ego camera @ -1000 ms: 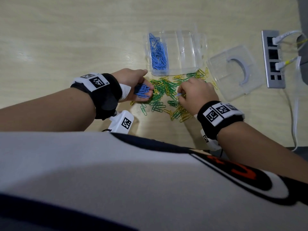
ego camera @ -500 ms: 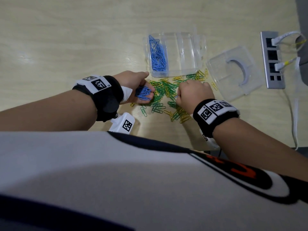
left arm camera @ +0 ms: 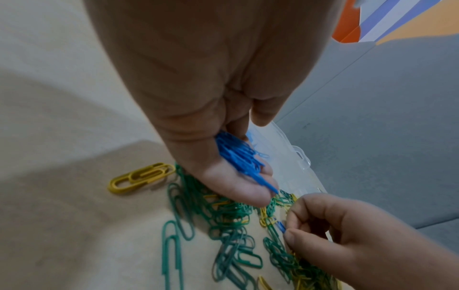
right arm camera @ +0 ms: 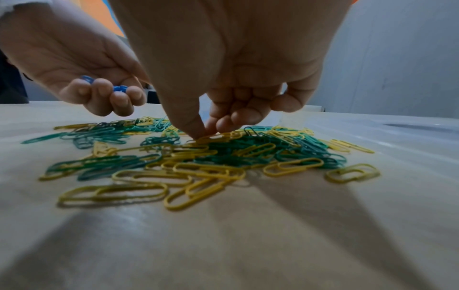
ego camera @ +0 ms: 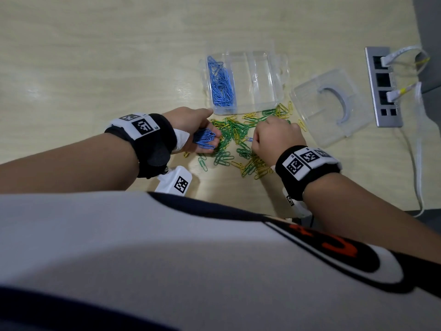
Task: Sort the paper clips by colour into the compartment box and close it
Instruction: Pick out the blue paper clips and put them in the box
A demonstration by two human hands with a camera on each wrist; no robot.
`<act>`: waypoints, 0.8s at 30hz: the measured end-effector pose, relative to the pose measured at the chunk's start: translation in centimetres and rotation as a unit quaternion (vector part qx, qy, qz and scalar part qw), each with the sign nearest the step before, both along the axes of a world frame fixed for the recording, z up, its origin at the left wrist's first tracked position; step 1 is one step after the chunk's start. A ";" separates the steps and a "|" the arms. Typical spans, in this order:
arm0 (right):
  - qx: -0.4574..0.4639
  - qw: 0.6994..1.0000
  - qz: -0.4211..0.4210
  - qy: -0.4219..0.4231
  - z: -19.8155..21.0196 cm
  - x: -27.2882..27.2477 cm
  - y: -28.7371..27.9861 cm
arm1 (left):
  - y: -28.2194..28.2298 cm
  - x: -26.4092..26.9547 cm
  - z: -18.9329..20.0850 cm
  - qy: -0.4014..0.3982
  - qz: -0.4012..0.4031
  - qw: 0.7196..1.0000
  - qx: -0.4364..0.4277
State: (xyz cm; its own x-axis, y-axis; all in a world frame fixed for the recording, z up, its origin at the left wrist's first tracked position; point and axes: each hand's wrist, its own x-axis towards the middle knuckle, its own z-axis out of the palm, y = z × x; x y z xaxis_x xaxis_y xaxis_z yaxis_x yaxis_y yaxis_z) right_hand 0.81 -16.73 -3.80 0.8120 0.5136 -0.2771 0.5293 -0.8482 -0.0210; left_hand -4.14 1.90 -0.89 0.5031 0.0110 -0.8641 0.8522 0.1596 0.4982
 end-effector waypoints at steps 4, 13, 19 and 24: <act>0.019 1.000 0.000 -0.014 0.0 0.0 0.1 | -0.1 -0.1 -0.2 -0.002 -0.009 1.000 0.001; -0.004 1.000 0.007 0.021 0.7 -0.3 0.6 | -0.6 -0.2 -0.4 0.002 -0.005 1.000 0.007; 0.184 0.980 0.027 0.064 3.0 -2.5 2.5 | -1.2 -0.6 -0.2 -0.009 -0.001 0.999 0.044; 0.208 0.975 0.000 0.080 3.5 -2.7 2.8 | -1.5 -0.4 0.1 0.022 0.030 0.999 -0.009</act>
